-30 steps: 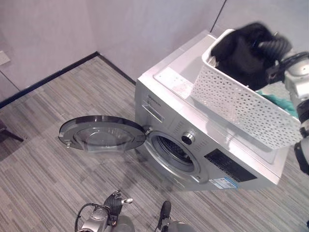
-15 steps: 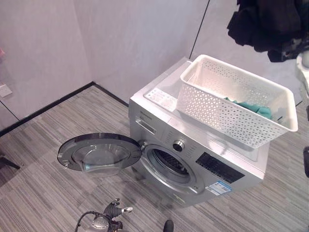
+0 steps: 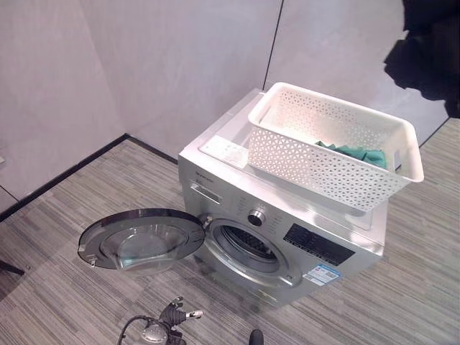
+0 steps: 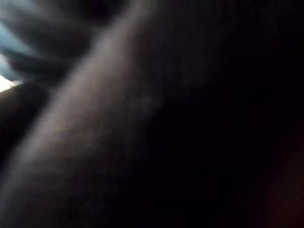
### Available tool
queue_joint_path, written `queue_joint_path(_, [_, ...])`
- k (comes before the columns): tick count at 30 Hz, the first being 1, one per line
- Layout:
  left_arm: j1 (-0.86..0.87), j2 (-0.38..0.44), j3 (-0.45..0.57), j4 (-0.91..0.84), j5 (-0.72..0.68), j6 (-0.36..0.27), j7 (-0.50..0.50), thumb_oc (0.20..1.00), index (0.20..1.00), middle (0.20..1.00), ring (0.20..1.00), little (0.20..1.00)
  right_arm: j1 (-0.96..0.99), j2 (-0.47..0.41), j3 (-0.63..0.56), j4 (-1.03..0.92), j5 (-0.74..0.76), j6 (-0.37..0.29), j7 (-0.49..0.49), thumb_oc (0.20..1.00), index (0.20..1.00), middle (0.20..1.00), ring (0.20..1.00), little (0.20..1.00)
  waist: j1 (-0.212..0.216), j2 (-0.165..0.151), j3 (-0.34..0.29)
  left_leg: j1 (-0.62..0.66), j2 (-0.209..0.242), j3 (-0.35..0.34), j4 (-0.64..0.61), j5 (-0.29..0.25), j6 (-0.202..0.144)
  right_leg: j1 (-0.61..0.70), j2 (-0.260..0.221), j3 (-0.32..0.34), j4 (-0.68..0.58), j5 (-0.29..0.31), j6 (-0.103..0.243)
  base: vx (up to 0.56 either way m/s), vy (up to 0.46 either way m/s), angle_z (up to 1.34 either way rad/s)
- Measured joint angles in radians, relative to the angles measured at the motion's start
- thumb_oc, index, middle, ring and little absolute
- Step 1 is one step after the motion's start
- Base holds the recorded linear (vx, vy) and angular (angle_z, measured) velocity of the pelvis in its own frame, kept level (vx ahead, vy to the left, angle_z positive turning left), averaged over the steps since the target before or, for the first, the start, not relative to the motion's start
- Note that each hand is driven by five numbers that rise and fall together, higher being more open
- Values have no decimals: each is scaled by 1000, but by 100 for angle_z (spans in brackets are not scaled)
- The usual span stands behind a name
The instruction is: Grab the laundry basket,head to the washer,open it,put in the laundry and shut it.
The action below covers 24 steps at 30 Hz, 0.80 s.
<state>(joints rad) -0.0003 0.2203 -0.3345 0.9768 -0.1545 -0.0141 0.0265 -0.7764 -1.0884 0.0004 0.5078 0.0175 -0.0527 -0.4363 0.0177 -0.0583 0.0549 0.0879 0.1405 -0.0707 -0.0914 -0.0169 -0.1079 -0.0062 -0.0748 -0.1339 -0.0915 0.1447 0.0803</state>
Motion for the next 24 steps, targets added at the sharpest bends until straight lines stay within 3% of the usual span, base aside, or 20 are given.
queue_joint_path(4, [2,-15,20,32,8,0,0,1000,1000,1000,1000,1000,256,-14,-199,-85,-34,12,-16,200,200,200,200,200,-46,10,5,17,-15,44,-1,-9,14,-10,-12,43,-5,2,10,-3,42,-31])
queue_joint_path(8, [4,-27,50,32,10,0,0,1000,1000,1000,1000,1000,436,-3,-324,-113,-43,28,-20,200,200,200,200,200,-81,27,18,22,-26,72,-6,-18,29,-15,-23,69,-6,4,23,2,11,-20])
queue_joint_path(11, [3,-34,76,35,18,1,0,1000,1000,1000,1000,1000,654,169,-442,-214,-52,32,-21,200,200,200,200,200,-97,37,16,35,-30,111,-2,-18,27,-32,-13,108,-5,16,20,23,18,-34])
queue_joint_path(15, [-2,-38,78,35,18,0,0,1000,1000,1000,1000,1000,768,236,-447,-214,-62,50,0,200,200,200,200,200,-136,55,34,48,-36,133,-7,-23,32,-32,-21,129,-5,17,30,13,10,-18])
queue_joint_path(16, [-3,-35,85,28,17,0,0,1000,1000,1000,1000,1000,814,292,-464,-214,-60,51,3,200,200,200,200,200,-132,52,33,52,-33,133,-7,-28,37,-25,-20,129,-5,11,30,3,5,-8])
queue_joint_path(18, [3,-37,85,27,16,0,0,1000,1000,1000,1000,1000,865,360,-445,-212,-56,54,15,200,200,200,200,200,-145,51,33,52,-34,141,-6,-30,35,-33,-20,137,-5,9,28,-8,-4,-13])
queue_joint_path(20, [8,-35,98,26,16,1,-1,1000,1000,1000,1000,1000,949,524,-426,-233,-11,69,57,200,200,200,200,200,-143,42,36,51,-33,163,-7,-31,34,-45,-20,154,-5,17,26,12,-11,-29])
queue_joint_path(24, [13,-55,74,25,13,0,-3,1000,1000,1000,1000,1000,1048,657,-324,-218,65,65,132,200,200,200,200,200,-172,49,43,49,-40,167,-7,-33,39,-47,-28,152,-5,19,28,-4,-9,-8])
